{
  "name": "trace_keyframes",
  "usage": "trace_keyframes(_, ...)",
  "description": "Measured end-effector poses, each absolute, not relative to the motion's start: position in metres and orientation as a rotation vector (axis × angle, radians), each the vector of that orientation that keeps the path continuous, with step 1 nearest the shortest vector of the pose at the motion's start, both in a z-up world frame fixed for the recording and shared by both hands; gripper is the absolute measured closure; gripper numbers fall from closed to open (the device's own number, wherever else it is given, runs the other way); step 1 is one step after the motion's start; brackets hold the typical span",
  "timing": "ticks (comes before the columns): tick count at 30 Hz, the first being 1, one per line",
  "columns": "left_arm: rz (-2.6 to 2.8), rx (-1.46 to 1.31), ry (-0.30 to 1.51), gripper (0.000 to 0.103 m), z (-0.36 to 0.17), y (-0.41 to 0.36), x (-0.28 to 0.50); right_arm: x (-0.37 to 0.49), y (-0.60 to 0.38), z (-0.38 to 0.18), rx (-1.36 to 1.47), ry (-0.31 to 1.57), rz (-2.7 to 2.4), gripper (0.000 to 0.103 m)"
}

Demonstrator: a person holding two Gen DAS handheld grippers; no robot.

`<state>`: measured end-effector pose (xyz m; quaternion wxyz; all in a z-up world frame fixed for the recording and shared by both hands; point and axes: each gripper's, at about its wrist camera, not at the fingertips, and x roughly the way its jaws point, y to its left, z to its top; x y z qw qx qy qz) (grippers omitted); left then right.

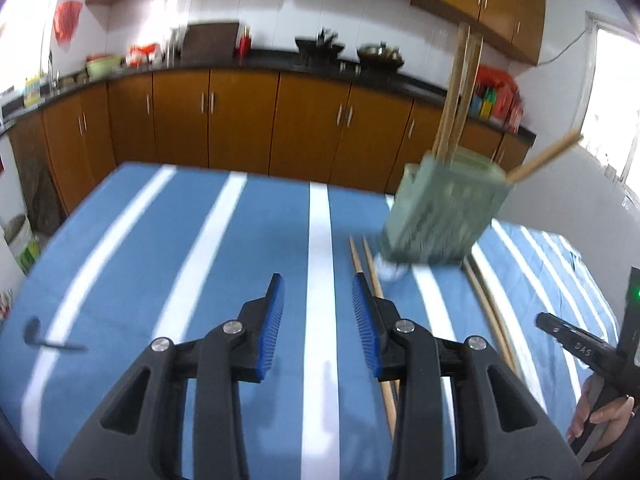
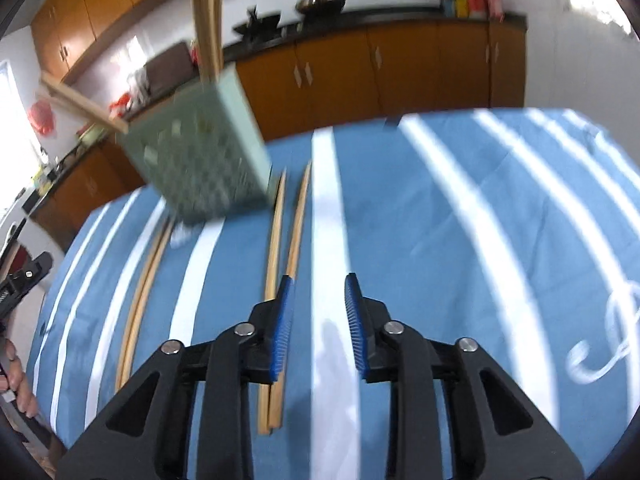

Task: Organize utensils
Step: 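Move the left tool to a chopstick while the right tool moves to another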

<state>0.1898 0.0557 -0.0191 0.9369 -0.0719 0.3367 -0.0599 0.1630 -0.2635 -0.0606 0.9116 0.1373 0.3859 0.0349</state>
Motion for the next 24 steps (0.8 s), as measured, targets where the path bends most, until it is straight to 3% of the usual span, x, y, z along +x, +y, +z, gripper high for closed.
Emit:
trace_keyframes(11, -0.176, -0.141, 0.780, 0.069, -0.051, 0.031, 0.183, 0.174, -0.235, -0.085, 0.221, 0.877, 0.090, 0.085)
trace_keyframes(14, -0.192, -0.141, 0.794, 0.071, -0.053, 0.026, 0.185, 0.173, -0.234, -0.086, 0.183, 0.869, 0.072, 0.095)
trace_keyframes(24, -0.259, -0.136, 0.864, 0.081, -0.070, 0.007, 0.188, 0.170, -0.275, -0.087, 0.244, 0.855, -0.048, 0.095)
